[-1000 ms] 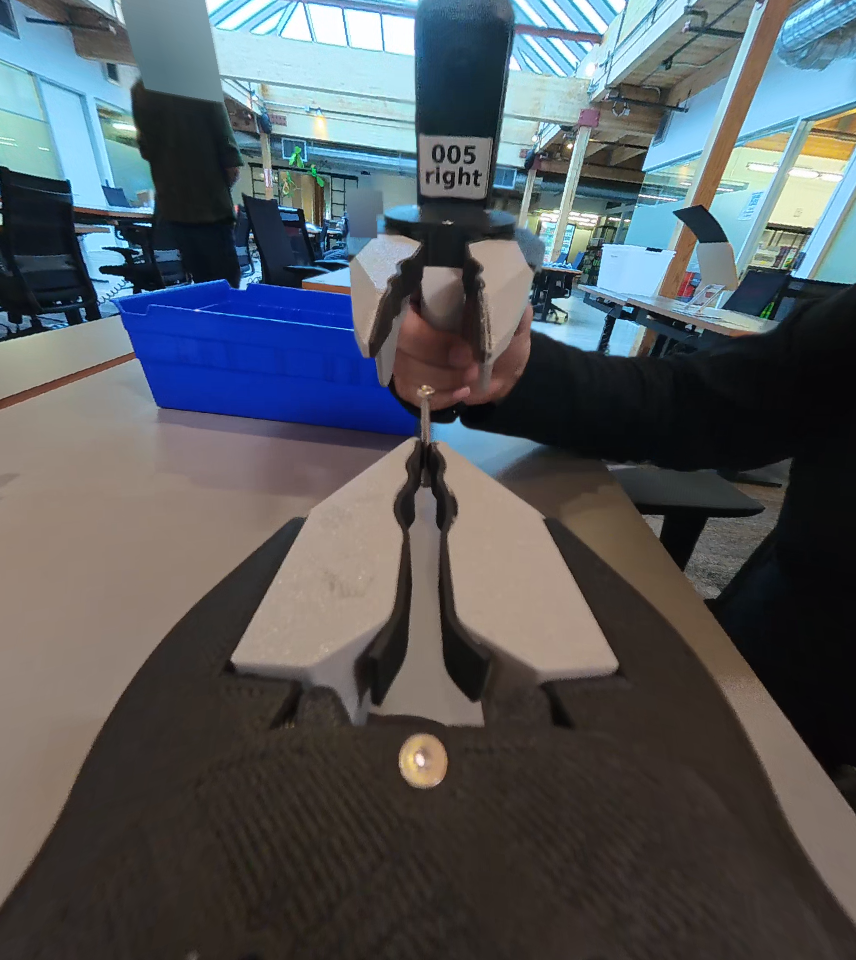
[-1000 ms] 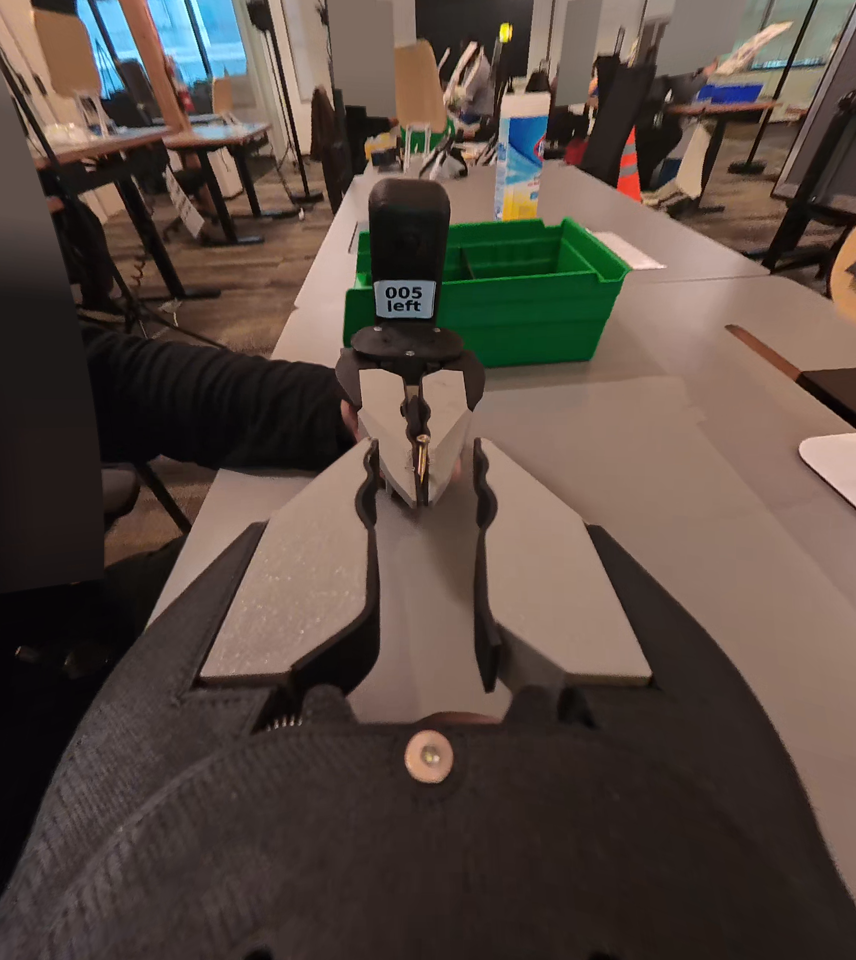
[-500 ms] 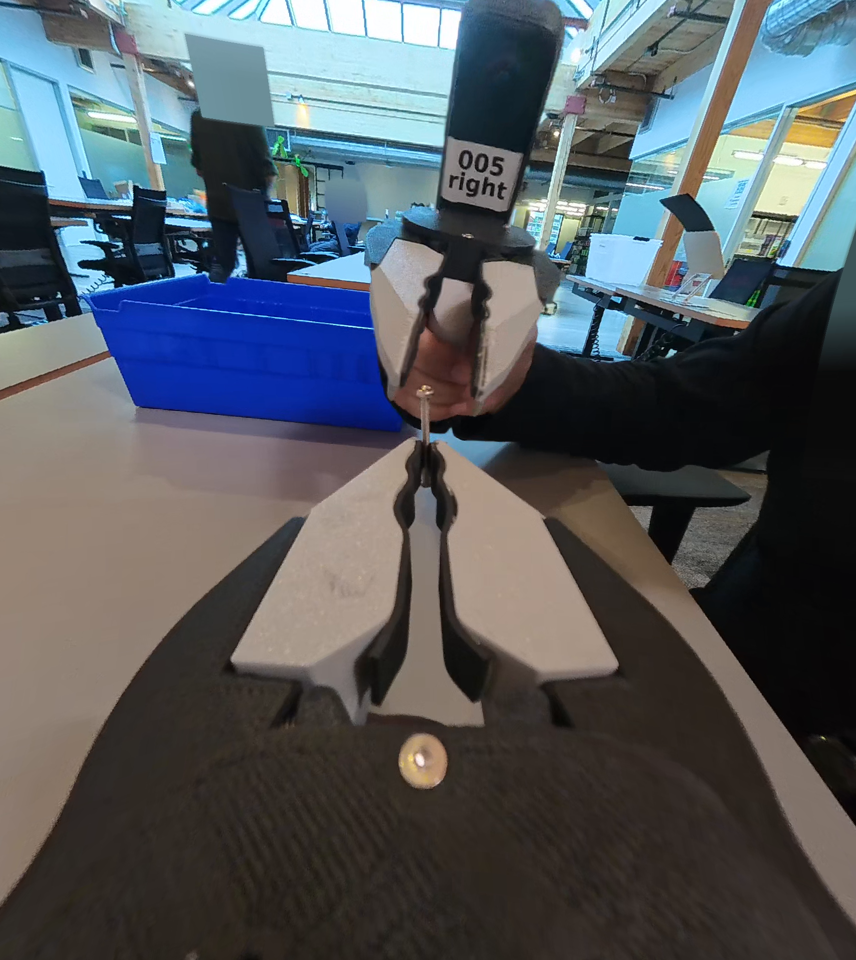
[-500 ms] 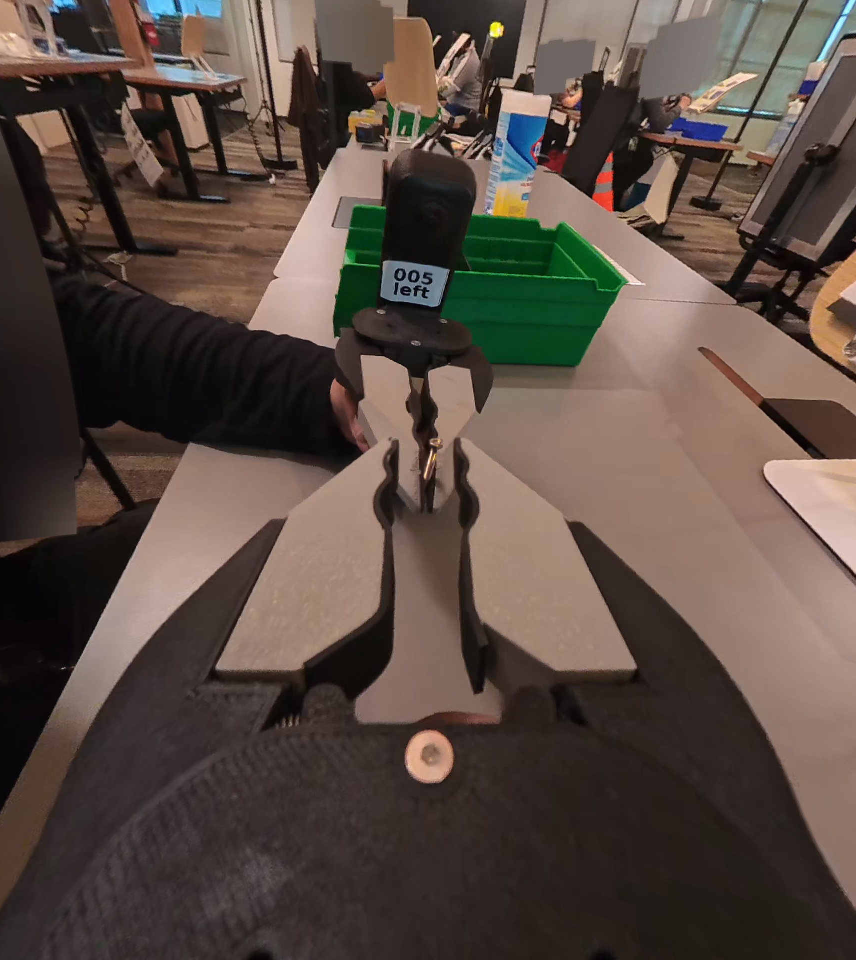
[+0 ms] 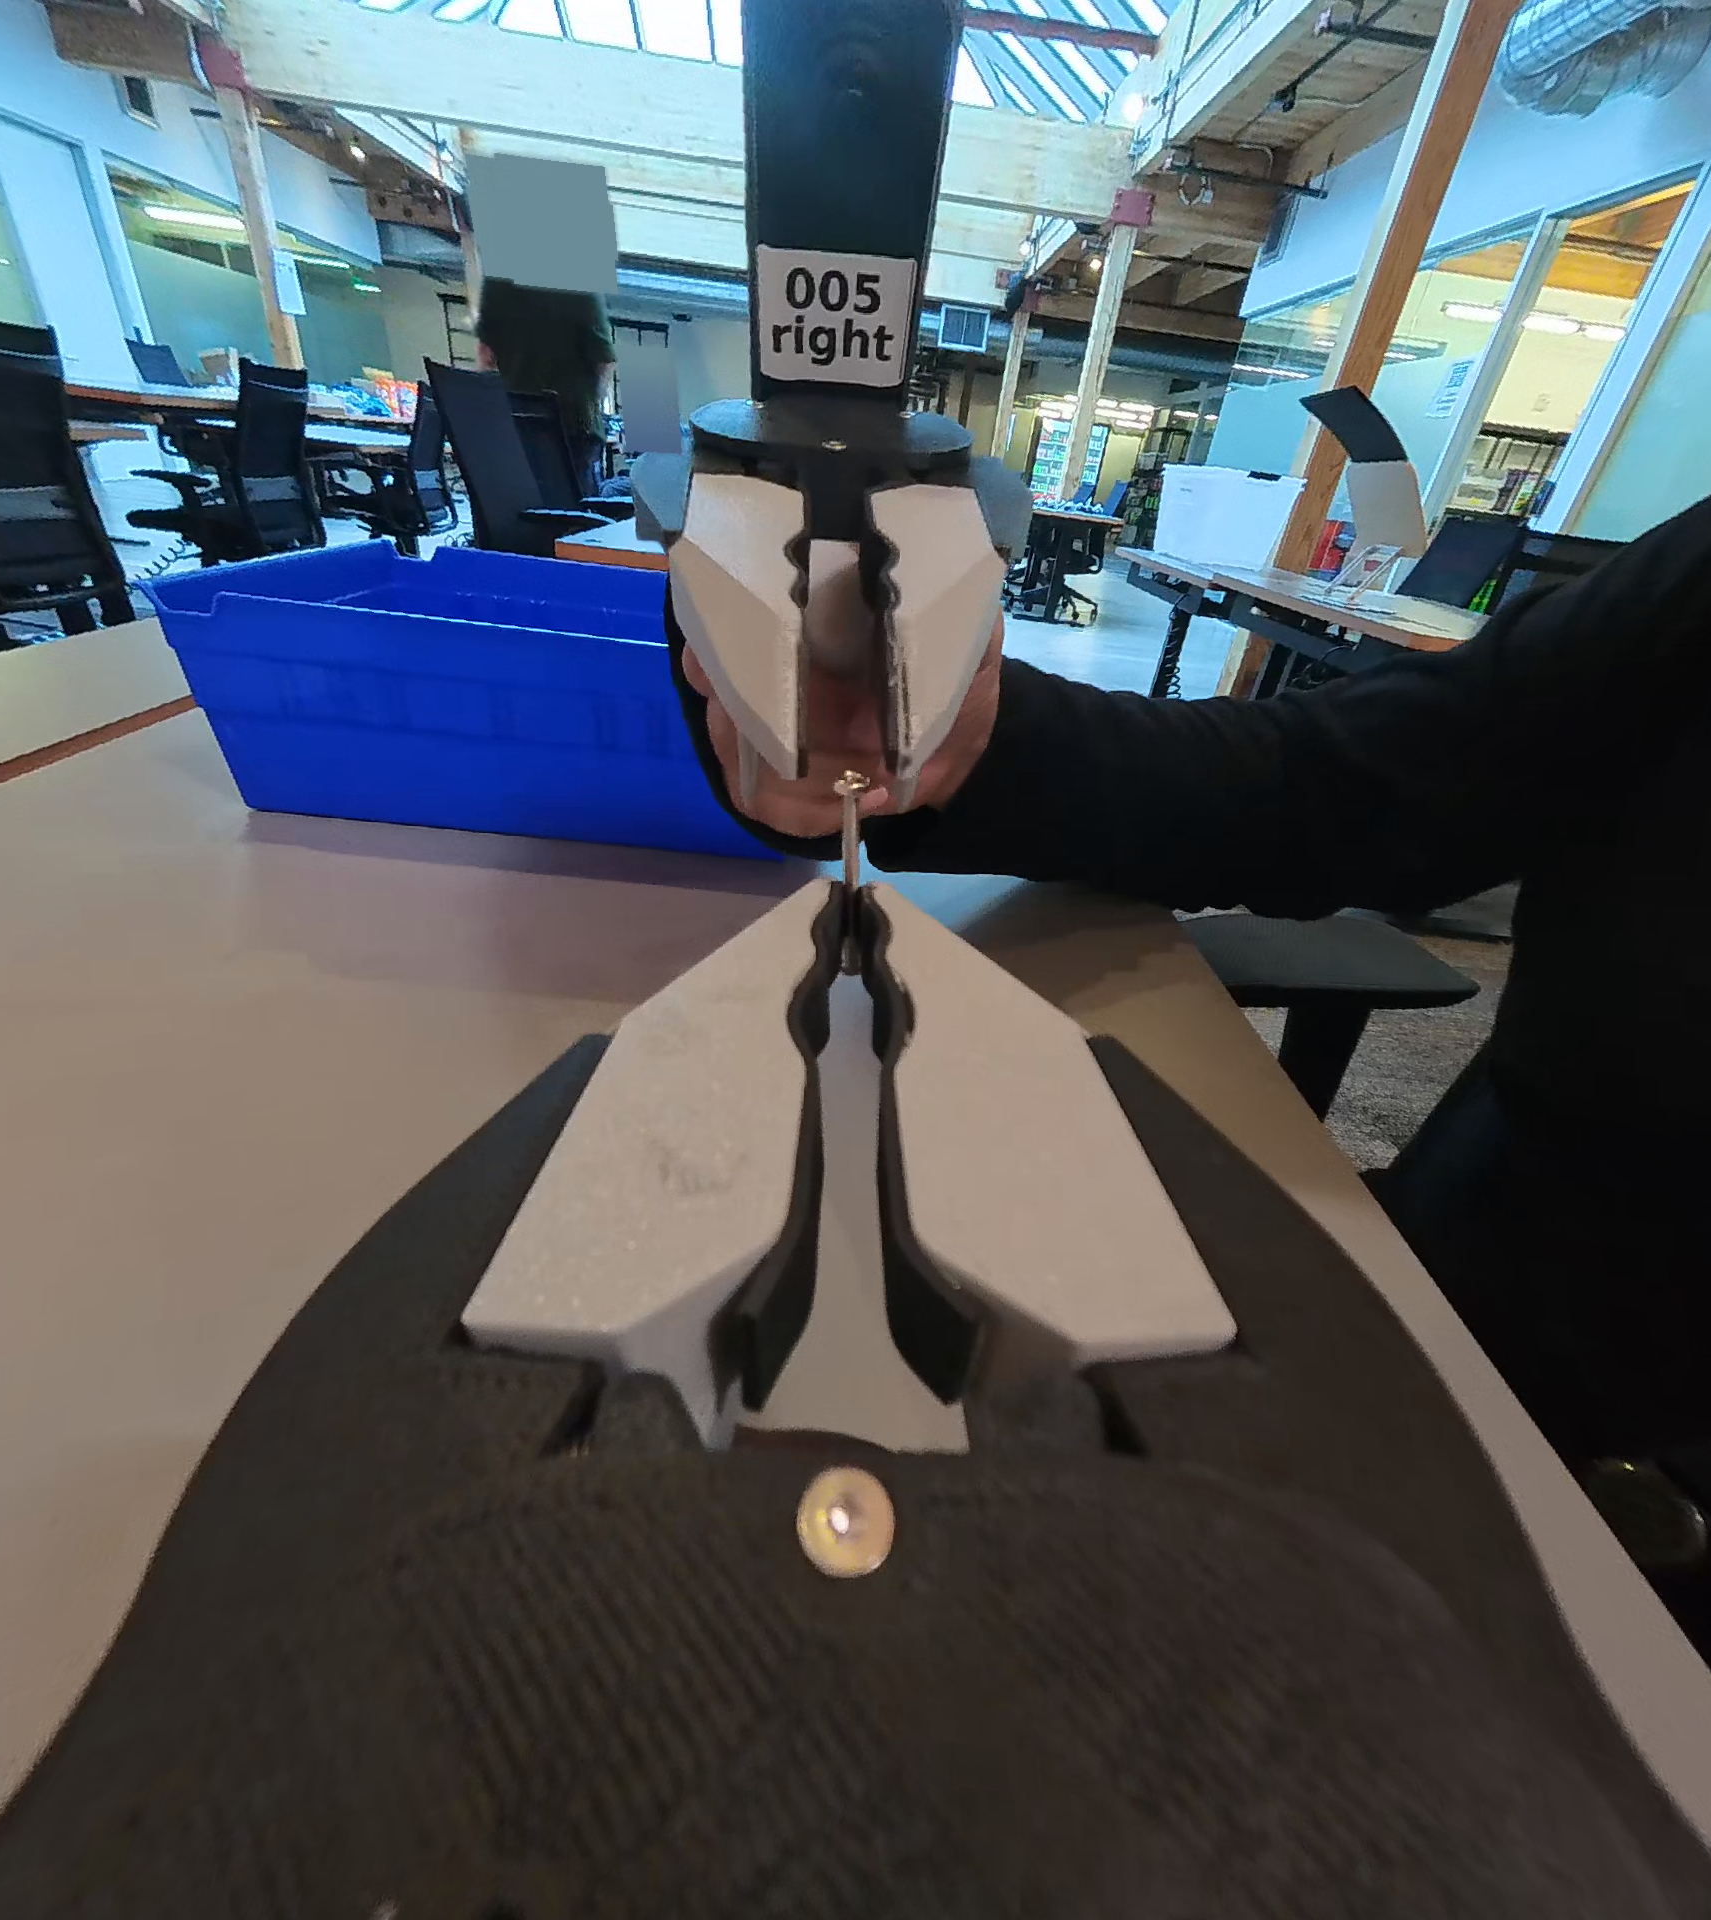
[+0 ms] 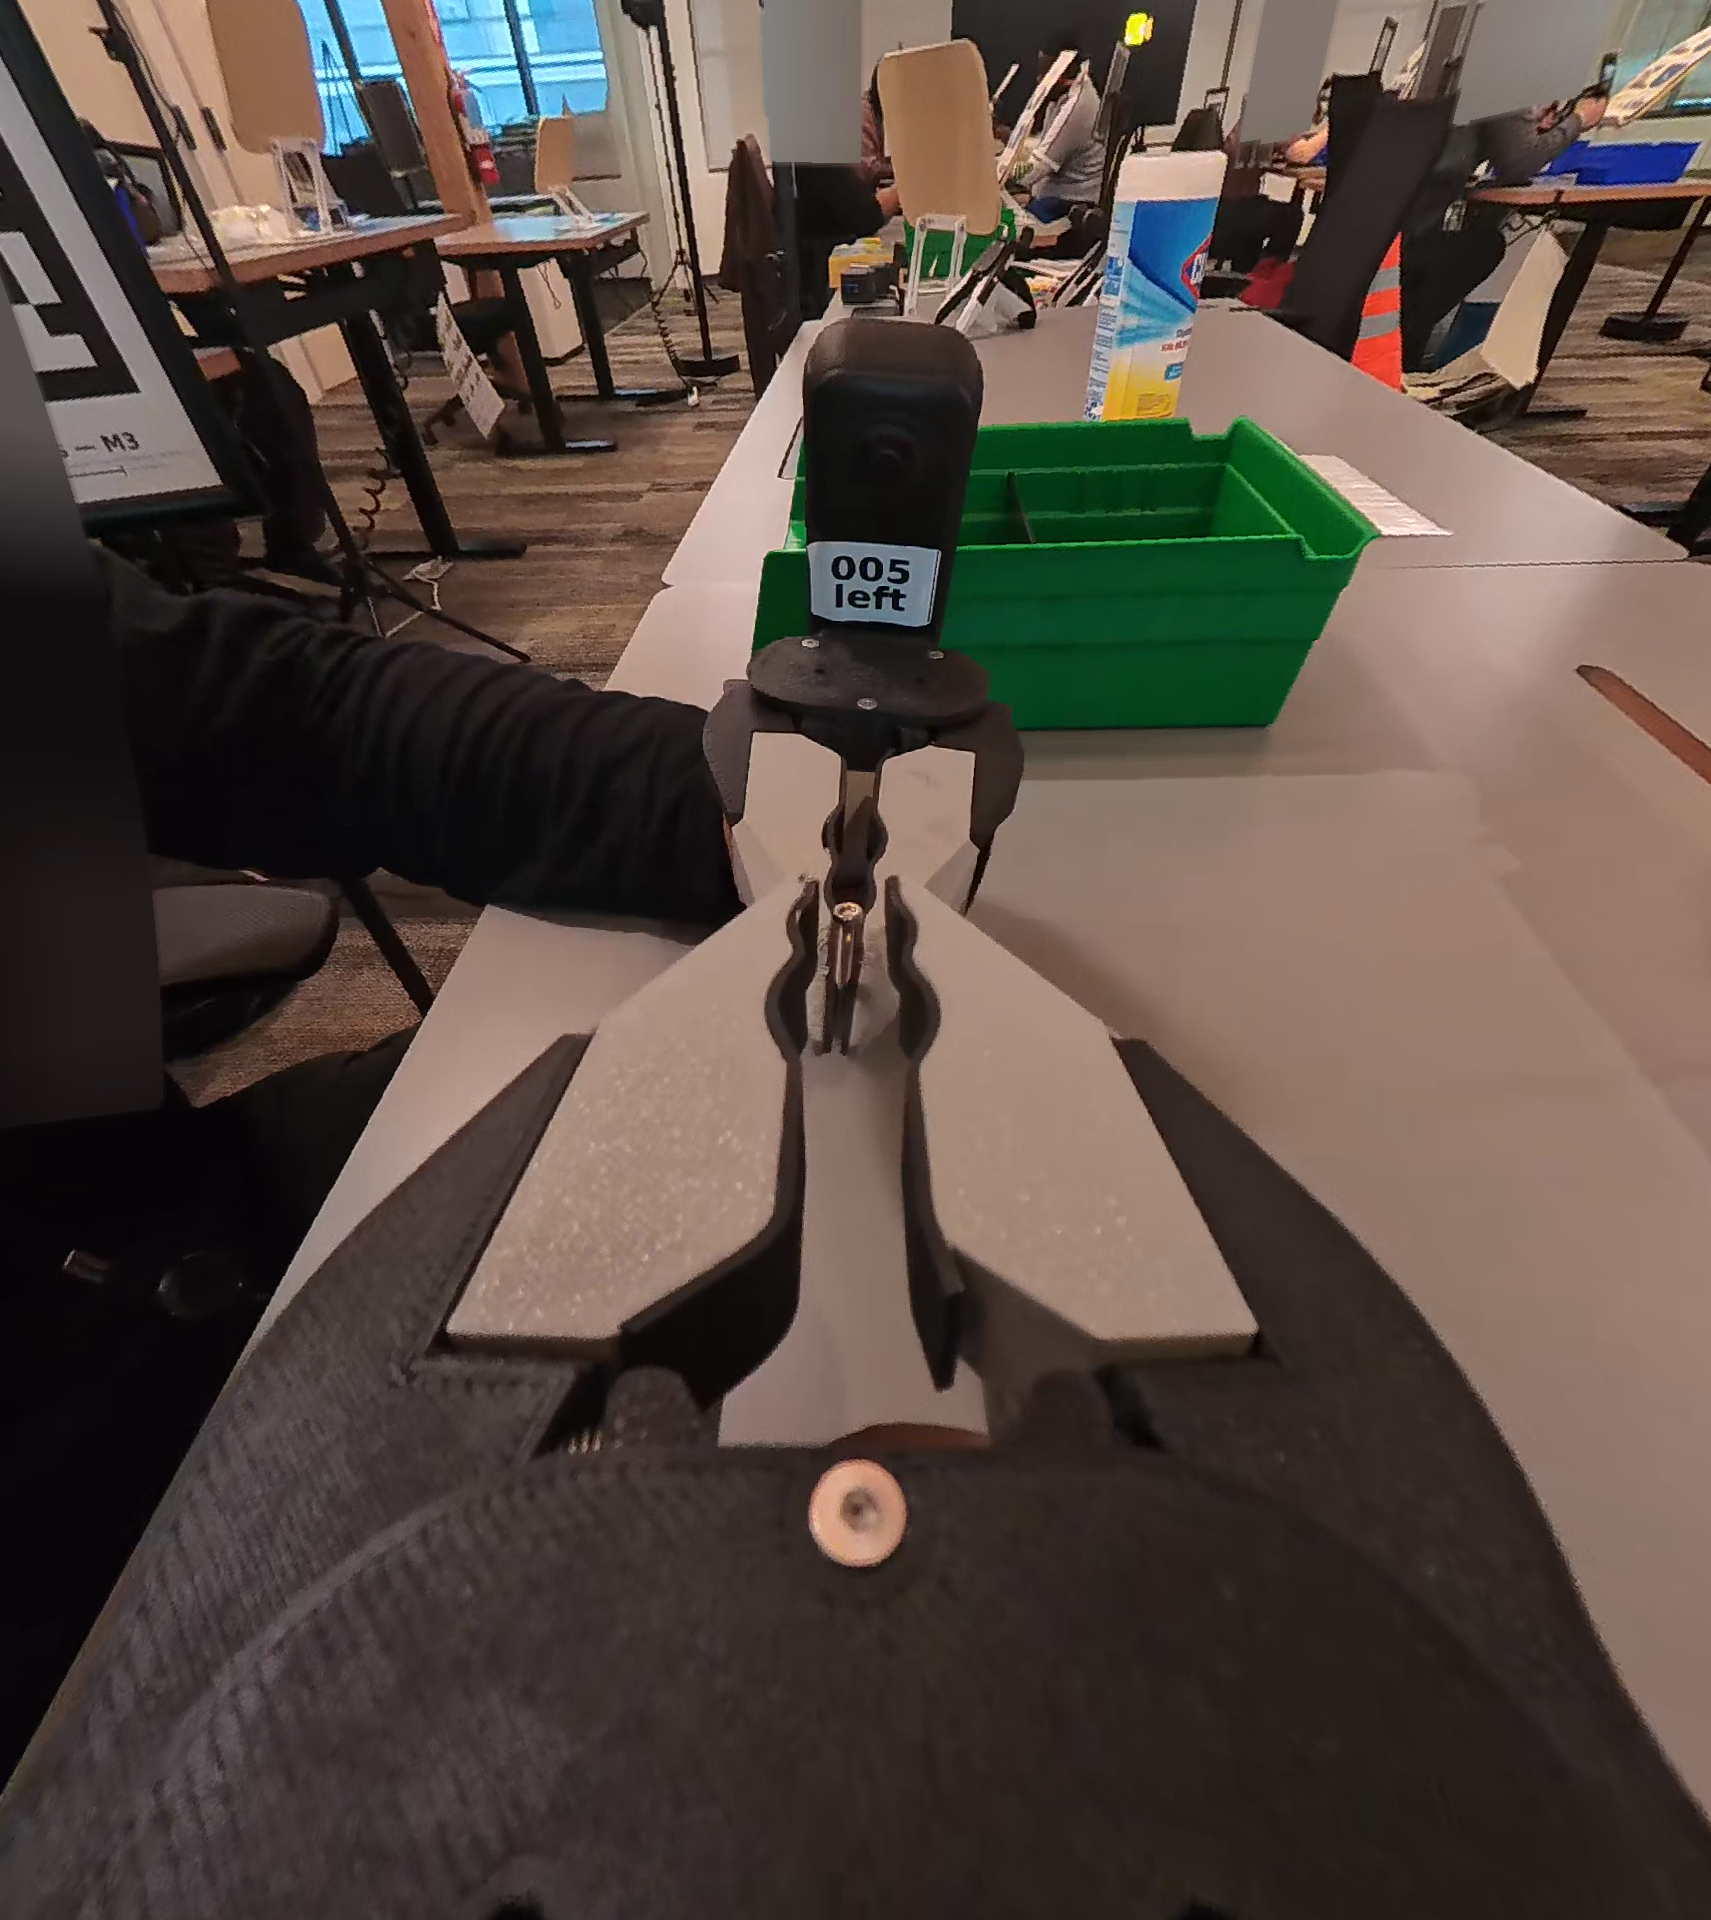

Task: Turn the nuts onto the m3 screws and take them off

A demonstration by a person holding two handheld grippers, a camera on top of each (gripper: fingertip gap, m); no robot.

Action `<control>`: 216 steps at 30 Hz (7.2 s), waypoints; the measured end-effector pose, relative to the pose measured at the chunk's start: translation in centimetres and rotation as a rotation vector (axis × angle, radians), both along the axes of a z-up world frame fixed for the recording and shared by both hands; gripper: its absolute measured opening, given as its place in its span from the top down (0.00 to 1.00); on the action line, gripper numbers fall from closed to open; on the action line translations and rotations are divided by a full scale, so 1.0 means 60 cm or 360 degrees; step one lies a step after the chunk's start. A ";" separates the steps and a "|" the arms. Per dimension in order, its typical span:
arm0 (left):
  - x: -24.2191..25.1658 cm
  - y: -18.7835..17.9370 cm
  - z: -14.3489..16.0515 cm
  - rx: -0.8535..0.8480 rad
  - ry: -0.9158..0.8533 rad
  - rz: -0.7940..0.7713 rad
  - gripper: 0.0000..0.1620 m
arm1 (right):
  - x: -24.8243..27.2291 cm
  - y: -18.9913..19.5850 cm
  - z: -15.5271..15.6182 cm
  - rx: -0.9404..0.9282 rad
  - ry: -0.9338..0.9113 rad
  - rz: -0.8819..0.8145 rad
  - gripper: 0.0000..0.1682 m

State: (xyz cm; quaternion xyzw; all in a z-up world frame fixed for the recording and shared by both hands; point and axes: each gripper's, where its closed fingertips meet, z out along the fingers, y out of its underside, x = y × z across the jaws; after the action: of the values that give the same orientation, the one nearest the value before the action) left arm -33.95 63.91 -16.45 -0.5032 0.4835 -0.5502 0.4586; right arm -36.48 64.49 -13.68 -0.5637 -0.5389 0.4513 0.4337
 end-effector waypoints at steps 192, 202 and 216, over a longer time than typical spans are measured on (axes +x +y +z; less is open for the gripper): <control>0.056 0.002 -0.016 -0.0098 0.0113 0.0274 1.00 | 0.077 0.010 -0.027 -0.0011 -0.0656 -0.0401 1.00; 0.000 0.099 0.004 -0.0115 -0.0053 0.0736 1.00 | 0.019 -0.151 -0.113 0.0036 -0.0527 -0.0257 0.98; -0.064 0.089 0.079 -0.0015 -0.0397 0.0624 1.00 | -0.071 -0.089 -0.191 0.0098 -0.0689 -0.0362 0.95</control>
State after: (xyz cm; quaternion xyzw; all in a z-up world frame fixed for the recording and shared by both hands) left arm -37.76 69.26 -11.71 -0.5177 0.3135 -0.5109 0.6105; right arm -40.74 59.13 -25.14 -0.6909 -0.5659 0.2516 0.3730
